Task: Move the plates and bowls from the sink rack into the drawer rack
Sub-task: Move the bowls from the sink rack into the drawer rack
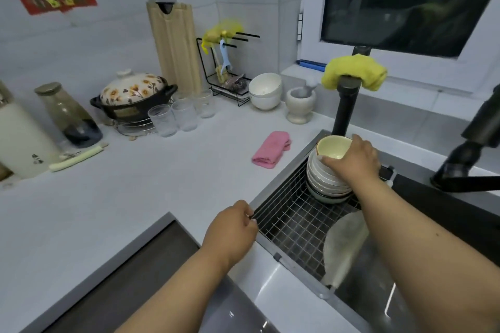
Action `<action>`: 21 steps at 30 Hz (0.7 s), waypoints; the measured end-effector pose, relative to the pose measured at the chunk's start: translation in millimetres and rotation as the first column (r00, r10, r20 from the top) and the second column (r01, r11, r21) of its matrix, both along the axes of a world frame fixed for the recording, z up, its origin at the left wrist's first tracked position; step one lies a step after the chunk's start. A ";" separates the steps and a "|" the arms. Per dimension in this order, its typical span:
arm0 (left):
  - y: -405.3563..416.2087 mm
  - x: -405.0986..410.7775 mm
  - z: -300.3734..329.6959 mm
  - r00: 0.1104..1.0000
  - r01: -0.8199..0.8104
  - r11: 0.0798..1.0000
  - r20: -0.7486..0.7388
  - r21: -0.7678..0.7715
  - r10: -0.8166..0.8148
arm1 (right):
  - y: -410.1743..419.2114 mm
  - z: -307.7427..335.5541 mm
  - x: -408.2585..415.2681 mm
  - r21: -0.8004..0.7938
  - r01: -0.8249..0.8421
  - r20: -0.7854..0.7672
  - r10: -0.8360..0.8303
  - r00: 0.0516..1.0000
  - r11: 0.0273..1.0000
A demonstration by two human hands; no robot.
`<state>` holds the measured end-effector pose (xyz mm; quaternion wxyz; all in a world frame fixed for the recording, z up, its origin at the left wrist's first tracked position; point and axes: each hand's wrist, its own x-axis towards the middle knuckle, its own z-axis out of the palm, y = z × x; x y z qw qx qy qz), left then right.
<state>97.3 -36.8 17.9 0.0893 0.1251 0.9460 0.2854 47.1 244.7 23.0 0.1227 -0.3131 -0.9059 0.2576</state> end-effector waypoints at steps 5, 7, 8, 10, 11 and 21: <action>11.4 -6.5 -2.6 1.000 0.000 1.000 0.008 -0.008 0.000 | 13.5 -10.9 -22.4 0.006 -0.052 0.147 0.050 0.988 0.999; 16.4 -8.7 -3.2 1.000 0.003 1.000 0.012 -0.011 -0.003 | 18.1 -13.9 -25.5 0.006 -0.046 0.165 0.045 0.985 0.999; 18.5 -9.3 -3.8 1.000 0.006 1.000 0.018 -0.014 -0.005 | 19.8 -15.0 -26.5 0.005 -0.046 0.171 0.045 0.984 0.999; 21.2 -8.8 -5.6 0.999 0.016 1.000 0.038 -0.026 -0.015 | 22.4 -17.4 -28.4 0.011 -0.048 0.165 0.046 0.985 0.999; 21.9 -7.9 -7.0 0.999 0.022 0.999 0.047 -0.031 -0.020 | 23.0 -18.1 -29.4 0.014 -0.045 0.157 0.043 0.987 0.999; 22.0 -8.5 -12.4 0.998 0.001 1.000 0.067 -0.021 0.001 | 26.7 -21.3 -35.3 0.062 -0.040 0.141 0.031 0.990 0.997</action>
